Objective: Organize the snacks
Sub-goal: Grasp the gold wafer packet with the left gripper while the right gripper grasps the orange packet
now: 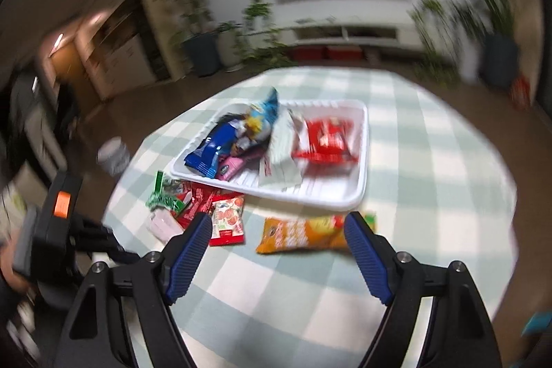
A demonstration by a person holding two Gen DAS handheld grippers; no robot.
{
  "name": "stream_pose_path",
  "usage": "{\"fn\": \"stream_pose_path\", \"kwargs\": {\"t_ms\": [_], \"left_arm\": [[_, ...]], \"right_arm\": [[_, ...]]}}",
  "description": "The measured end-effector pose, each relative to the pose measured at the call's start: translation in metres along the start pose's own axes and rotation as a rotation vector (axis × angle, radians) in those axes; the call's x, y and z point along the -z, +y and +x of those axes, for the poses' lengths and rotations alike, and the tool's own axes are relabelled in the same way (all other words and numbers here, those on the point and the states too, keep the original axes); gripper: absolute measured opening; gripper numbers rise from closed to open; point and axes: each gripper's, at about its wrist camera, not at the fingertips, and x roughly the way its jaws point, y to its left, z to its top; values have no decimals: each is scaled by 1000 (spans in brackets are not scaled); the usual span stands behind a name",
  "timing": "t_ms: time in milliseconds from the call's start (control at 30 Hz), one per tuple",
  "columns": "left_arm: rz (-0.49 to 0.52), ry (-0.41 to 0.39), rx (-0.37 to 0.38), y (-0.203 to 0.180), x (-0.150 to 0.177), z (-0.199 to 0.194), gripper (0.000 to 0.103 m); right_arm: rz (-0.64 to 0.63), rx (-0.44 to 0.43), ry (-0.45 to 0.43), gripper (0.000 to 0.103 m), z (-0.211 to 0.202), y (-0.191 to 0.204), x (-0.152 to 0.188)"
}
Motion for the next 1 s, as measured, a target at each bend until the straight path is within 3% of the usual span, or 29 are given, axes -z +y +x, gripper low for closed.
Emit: {"fn": "stream_pose_path", "kwargs": {"t_ms": [133, 167, 233, 400, 600, 733, 1000], "left_arm": [[-166, -114, 90, 8, 7, -6, 29], [-233, -160, 135, 13, 11, -9, 29], [-311, -210, 197, 16, 16, -11, 29], [-299, -227, 246, 3, 17, -10, 29], [-314, -206, 239, 6, 21, -5, 29], [-313, -206, 243, 8, 24, -2, 29], [-297, -202, 237, 6, 19, 0, 29]], "right_arm": [[-408, -3, 26, 82, -8, 26, 0], [-522, -7, 50, 80, -7, 31, 4], [-629, -25, 146, 73, 3, 28, 8], [-649, -70, 302, 64, 32, 9, 3], [-636, -168, 357, 62, 66, 9, -6], [-716, -150, 419, 55, 87, 23, -3], [-717, -128, 541, 54, 113, 10, 5]]}}
